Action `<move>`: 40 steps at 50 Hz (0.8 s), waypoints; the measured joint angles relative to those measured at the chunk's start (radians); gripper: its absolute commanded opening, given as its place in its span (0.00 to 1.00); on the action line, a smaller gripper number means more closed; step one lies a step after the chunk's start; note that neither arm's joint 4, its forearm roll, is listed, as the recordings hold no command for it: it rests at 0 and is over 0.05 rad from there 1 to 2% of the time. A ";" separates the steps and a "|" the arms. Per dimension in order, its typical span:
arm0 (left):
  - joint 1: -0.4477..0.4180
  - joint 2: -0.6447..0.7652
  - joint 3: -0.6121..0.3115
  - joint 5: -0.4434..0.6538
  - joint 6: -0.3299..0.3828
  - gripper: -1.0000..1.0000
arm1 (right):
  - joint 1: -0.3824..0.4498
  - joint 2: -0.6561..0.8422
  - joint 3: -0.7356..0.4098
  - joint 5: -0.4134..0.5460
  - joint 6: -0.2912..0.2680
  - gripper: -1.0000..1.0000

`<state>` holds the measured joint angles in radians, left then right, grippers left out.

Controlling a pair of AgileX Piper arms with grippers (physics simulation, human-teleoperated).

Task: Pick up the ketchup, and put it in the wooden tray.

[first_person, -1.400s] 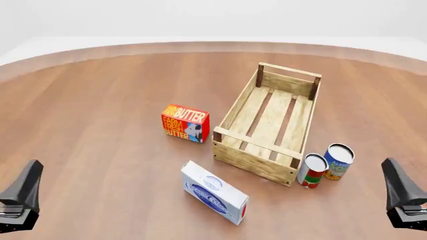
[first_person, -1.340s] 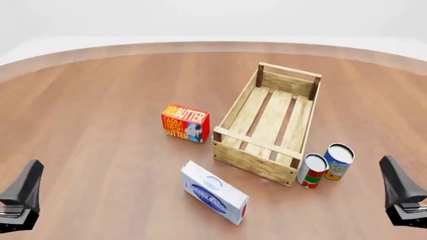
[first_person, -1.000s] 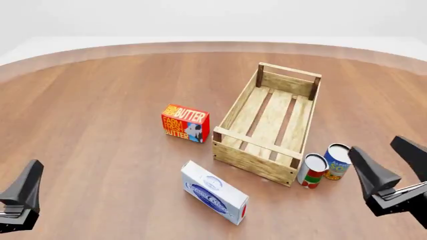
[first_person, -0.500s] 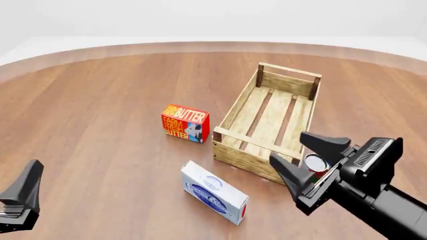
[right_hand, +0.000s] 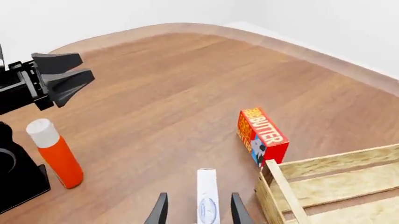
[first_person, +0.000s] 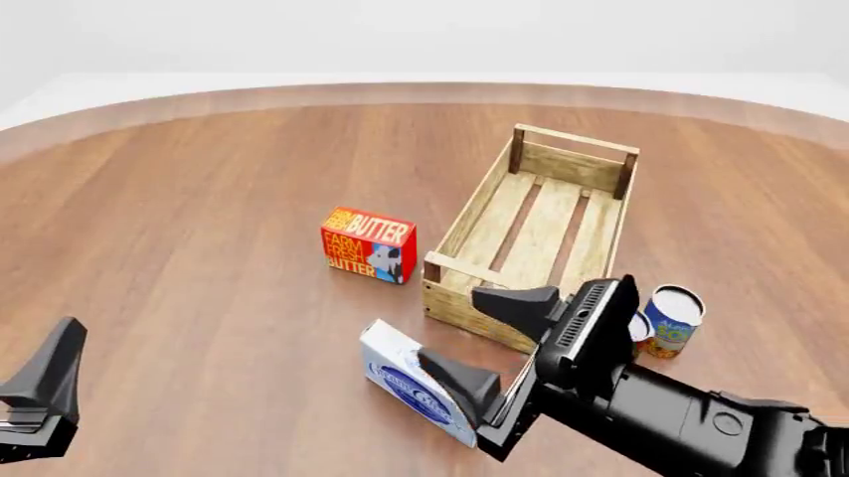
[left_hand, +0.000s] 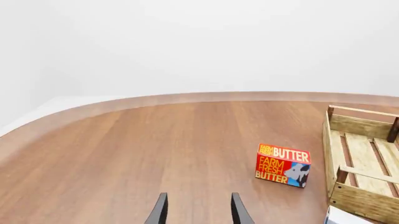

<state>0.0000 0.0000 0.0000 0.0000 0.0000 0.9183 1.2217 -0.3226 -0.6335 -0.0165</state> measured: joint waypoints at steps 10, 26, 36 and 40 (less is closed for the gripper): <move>0.000 0.000 0.000 0.000 0.000 1.00 | 0.083 0.129 -0.071 -0.023 0.004 1.00; 0.000 0.000 0.000 0.000 0.000 1.00 | 0.195 0.294 -0.181 -0.034 0.014 1.00; 0.000 0.000 0.000 0.000 0.000 1.00 | 0.250 0.366 -0.235 -0.031 0.024 1.00; 0.000 0.000 0.000 0.000 0.000 1.00 | 0.270 0.387 -0.255 -0.026 0.027 1.00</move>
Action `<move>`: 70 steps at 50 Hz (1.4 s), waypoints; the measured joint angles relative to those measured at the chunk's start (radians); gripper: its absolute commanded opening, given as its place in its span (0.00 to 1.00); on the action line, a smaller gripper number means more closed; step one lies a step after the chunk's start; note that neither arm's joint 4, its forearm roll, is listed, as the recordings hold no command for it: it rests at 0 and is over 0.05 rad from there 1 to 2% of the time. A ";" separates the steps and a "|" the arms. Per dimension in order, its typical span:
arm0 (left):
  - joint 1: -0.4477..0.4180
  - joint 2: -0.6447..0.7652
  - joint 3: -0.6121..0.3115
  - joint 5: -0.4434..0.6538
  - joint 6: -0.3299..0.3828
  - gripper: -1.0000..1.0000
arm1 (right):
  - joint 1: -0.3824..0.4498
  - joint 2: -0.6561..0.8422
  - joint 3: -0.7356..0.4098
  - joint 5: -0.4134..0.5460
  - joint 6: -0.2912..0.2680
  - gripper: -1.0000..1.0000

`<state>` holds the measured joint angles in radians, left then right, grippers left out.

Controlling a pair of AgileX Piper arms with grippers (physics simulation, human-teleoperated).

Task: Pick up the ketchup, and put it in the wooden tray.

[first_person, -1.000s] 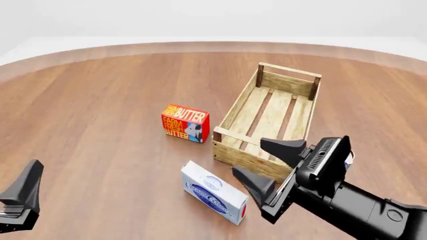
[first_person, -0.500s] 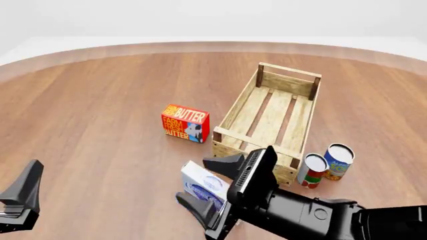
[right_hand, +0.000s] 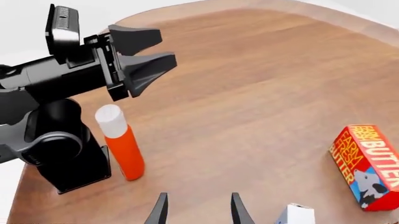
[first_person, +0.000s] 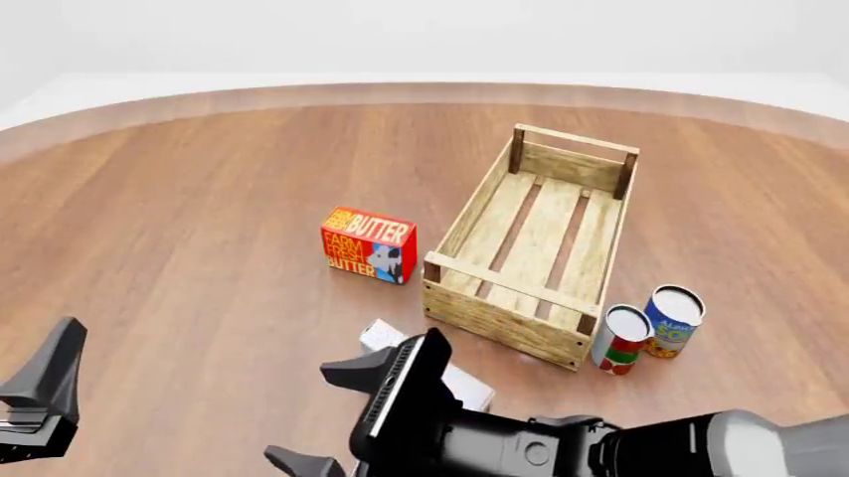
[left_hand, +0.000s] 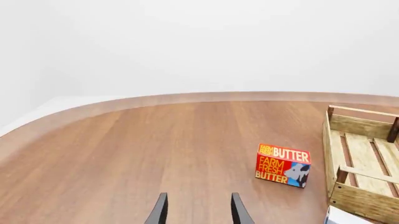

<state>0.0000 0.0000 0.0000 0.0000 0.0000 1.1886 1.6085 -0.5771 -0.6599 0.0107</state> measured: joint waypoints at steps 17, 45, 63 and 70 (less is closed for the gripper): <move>0.000 0.000 0.000 0.000 0.000 1.00 | 0.071 0.074 -0.081 0.027 0.000 1.00; 0.000 0.000 0.000 0.000 0.000 1.00 | 0.184 0.229 -0.280 0.115 -0.055 1.00; 0.000 0.000 0.000 0.000 0.000 1.00 | 0.225 0.304 -0.381 0.161 -0.082 1.00; 0.000 0.000 0.000 0.000 0.000 1.00 | 0.228 0.332 -0.414 0.171 -0.092 1.00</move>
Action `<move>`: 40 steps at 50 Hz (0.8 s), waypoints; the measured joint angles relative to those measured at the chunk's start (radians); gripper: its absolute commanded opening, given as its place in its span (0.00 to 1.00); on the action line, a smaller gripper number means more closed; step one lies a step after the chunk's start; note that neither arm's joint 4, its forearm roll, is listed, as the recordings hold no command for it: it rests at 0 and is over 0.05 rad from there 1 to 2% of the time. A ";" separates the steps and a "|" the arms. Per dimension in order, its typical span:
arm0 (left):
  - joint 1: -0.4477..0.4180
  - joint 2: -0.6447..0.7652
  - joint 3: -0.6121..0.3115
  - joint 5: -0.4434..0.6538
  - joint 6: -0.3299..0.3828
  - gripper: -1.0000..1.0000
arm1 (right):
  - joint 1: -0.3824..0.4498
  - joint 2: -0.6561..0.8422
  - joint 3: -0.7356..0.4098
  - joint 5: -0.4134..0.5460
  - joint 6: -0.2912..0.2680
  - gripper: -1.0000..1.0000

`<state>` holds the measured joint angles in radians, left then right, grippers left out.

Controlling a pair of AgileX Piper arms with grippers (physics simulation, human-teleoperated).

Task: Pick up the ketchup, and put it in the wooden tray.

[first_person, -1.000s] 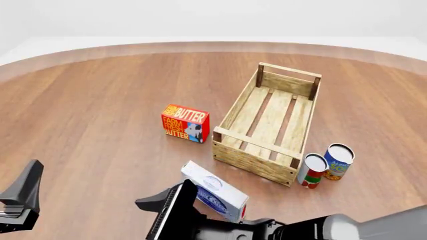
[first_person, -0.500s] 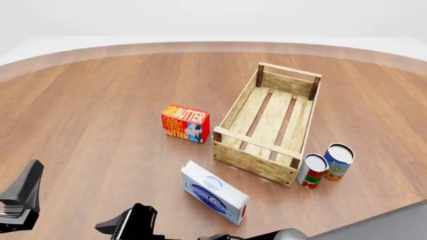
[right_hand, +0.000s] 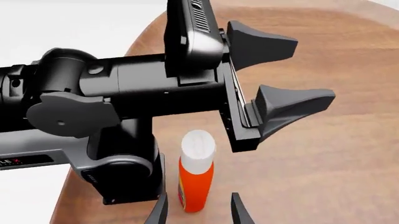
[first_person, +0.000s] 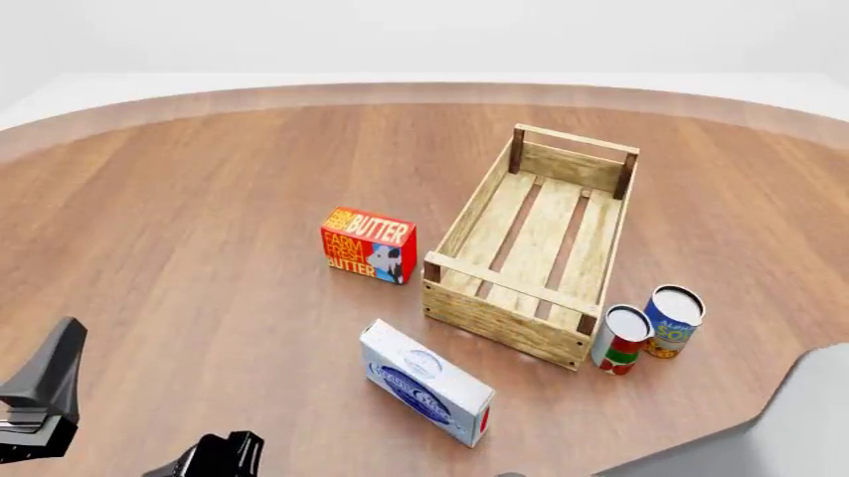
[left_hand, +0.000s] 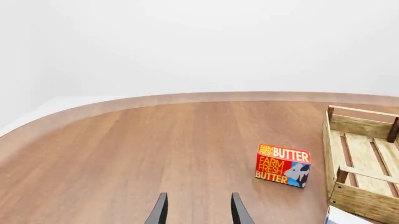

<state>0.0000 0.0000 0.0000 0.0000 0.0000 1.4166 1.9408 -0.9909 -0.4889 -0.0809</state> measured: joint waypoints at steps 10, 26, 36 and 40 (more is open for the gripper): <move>0.000 0.000 0.000 0.000 0.000 1.00 | -0.005 0.047 -0.043 0.010 -0.009 1.00; 0.000 0.000 0.000 0.000 0.000 1.00 | -0.010 0.124 -0.101 0.012 -0.010 1.00; 0.000 0.000 0.000 0.000 0.000 1.00 | -0.002 0.161 -0.139 0.021 -0.009 1.00; 0.000 0.000 0.000 0.000 0.000 1.00 | 0.000 0.171 -0.153 0.026 -0.011 1.00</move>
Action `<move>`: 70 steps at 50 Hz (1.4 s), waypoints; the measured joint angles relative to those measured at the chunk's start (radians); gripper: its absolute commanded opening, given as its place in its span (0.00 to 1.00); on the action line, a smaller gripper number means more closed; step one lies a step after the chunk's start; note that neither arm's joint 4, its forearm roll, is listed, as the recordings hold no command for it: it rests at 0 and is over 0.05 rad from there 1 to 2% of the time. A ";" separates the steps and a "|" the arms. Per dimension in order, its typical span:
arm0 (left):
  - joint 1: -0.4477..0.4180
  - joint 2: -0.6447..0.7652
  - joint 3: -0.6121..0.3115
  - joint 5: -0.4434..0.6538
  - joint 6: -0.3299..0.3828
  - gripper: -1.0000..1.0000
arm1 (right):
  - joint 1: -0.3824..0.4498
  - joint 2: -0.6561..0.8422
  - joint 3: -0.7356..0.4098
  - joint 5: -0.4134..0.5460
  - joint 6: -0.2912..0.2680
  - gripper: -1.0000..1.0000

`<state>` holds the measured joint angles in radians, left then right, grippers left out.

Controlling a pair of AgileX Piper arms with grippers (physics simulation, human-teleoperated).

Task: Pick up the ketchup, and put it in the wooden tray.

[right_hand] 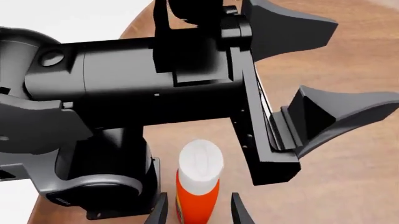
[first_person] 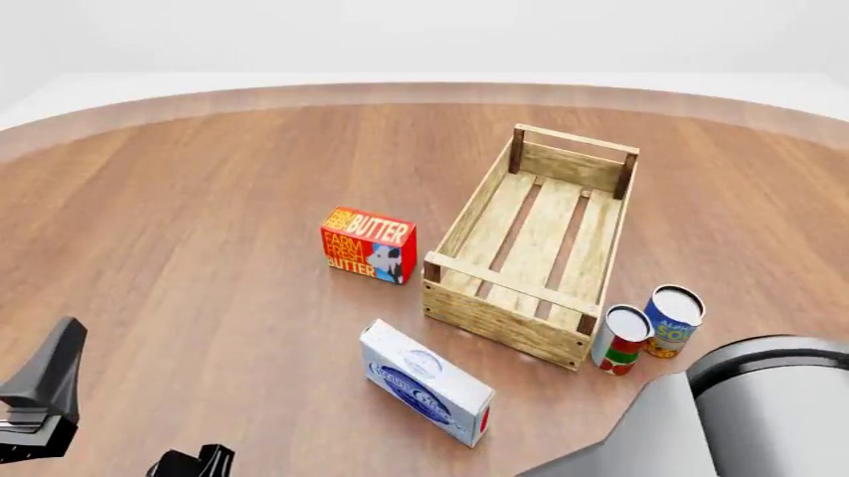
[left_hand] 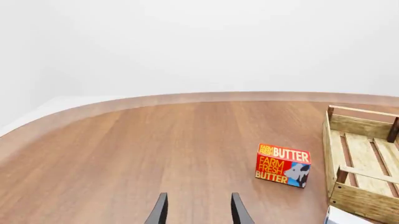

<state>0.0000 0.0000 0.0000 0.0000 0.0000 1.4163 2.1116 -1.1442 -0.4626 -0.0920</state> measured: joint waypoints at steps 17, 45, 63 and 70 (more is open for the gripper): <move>0.000 0.000 0.000 0.000 0.000 1.00 | -0.006 0.060 -0.061 0.009 -0.014 1.00; 0.000 0.000 0.000 0.000 0.000 1.00 | 0.012 0.106 -0.091 0.004 -0.036 0.00; 0.000 0.000 0.000 0.000 0.000 1.00 | -0.006 0.016 0.005 -0.021 -0.058 0.00; 0.000 0.000 0.000 0.000 0.000 1.00 | -0.013 -0.013 0.038 -0.034 -0.060 0.00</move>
<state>0.0000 0.0000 0.0000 0.0000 0.0000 1.4037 2.0983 -1.1061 -0.4965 -0.1518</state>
